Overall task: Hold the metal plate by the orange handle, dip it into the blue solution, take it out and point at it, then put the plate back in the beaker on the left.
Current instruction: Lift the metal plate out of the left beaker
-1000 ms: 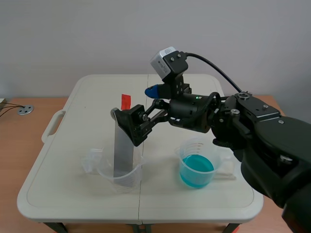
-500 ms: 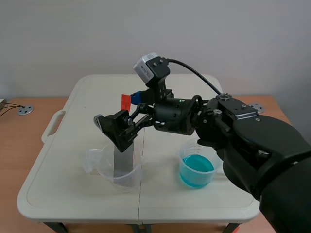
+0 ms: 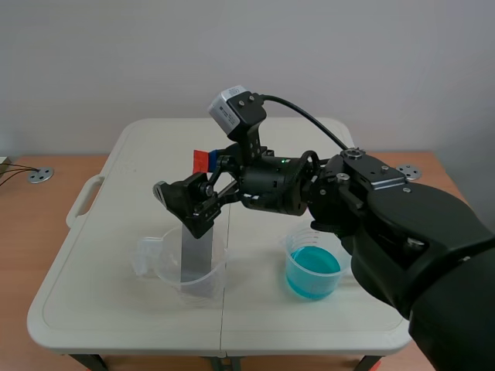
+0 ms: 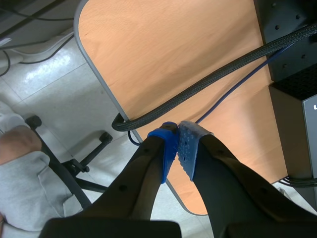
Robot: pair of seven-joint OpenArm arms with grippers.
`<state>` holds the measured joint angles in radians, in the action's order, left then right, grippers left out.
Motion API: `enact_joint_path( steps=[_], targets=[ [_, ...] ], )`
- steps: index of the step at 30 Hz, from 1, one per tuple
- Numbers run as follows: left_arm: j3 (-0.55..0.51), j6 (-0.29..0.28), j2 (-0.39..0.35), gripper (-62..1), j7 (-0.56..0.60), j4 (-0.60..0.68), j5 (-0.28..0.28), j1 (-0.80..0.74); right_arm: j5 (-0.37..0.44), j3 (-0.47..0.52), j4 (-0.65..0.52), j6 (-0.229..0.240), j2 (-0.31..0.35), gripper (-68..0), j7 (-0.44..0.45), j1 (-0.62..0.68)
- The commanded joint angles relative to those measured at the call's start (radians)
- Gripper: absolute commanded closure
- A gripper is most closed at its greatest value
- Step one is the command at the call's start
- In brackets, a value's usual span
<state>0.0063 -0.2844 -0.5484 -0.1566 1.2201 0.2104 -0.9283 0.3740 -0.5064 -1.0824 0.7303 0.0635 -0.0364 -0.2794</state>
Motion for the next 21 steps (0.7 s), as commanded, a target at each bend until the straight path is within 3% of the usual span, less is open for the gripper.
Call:
enact_joint_path(
  steps=[1, 21],
  targets=[
    [-0.005, -0.002, 0.002, -4.2, 0.003, 0.017, 0.006, -0.016, 0.015, -0.010, -0.013, 0.015, -0.005, -46.9, 0.008, -0.022],
    [-0.005, -0.002, 0.003, -4.2, 0.003, 0.017, 0.006, -0.016, 0.015, -0.033, -0.013, 0.015, -0.005, -7.8, 0.010, -0.022]
  ],
)
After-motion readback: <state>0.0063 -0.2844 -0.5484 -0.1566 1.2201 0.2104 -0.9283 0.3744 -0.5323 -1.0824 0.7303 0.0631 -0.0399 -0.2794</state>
